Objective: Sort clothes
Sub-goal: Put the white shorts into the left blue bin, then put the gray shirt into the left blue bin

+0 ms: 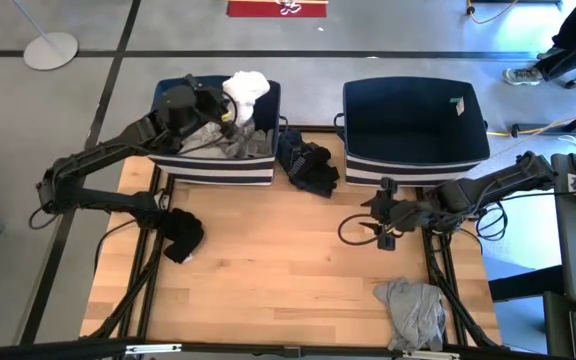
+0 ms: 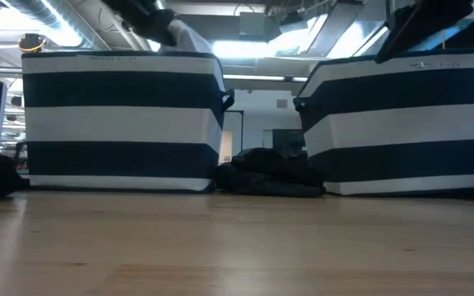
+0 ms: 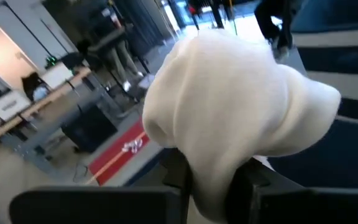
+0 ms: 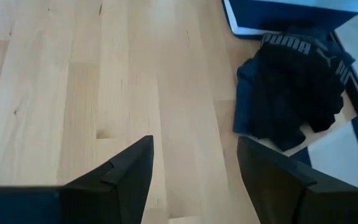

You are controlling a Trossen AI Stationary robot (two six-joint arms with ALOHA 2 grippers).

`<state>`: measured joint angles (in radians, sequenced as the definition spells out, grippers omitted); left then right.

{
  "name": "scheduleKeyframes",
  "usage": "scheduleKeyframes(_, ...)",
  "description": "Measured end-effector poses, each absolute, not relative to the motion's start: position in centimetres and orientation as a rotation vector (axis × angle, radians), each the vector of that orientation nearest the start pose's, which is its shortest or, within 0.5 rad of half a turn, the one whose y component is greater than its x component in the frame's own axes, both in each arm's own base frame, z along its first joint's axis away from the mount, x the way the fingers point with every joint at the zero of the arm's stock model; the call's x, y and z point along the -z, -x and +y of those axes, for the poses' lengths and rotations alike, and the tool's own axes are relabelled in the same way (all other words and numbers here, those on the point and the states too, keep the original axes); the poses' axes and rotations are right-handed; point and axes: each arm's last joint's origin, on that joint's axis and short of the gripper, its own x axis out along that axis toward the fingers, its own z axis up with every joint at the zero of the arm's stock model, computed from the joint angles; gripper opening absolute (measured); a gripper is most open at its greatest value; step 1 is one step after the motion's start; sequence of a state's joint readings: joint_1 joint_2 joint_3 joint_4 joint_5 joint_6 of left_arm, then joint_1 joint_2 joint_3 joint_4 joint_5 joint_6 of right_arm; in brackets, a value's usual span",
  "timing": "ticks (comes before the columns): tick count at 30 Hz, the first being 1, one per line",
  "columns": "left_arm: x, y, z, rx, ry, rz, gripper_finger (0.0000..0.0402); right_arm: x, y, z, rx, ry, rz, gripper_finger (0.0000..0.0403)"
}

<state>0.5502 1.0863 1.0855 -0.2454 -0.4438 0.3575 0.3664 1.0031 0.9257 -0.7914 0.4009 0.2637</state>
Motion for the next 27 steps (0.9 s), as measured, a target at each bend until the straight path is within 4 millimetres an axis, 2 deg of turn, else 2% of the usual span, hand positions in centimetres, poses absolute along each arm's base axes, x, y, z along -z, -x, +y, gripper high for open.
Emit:
scheduleKeyframes(12, -35.1, -18.7, 13.2, -0.926, -0.145, 0.599, 0.0069, -28.1, -18.0, 5.7, 0.15, 0.023, 0.807, 0.0231)
scheduleKeyframes(15, -34.7, -18.6, 13.1, -0.928, -0.107, 0.637, 0.0096, -27.7, -17.9, 5.7, 0.151, 0.014, 0.819, 0.0231)
scheduleKeyframes(22, -34.3, -18.4, 12.9, -0.927, -0.076, 0.672, 0.0189, -27.3, -17.9, 5.7, 0.152, -0.01, 0.833, 0.0231)
scheduleKeyframes(25, -35.0, -18.2, 12.8, -0.92, -0.092, 0.674, 0.0222, -27.2, -17.9, 5.8, 0.145, -0.016, 0.836, 0.0231)
scheduleKeyframes(27, -36.4, -17.8, 12.6, -0.928, -0.098, 0.625, 0.0237, -27.2, -17.9, 5.8, 0.142, -0.018, 0.838, 0.0231)
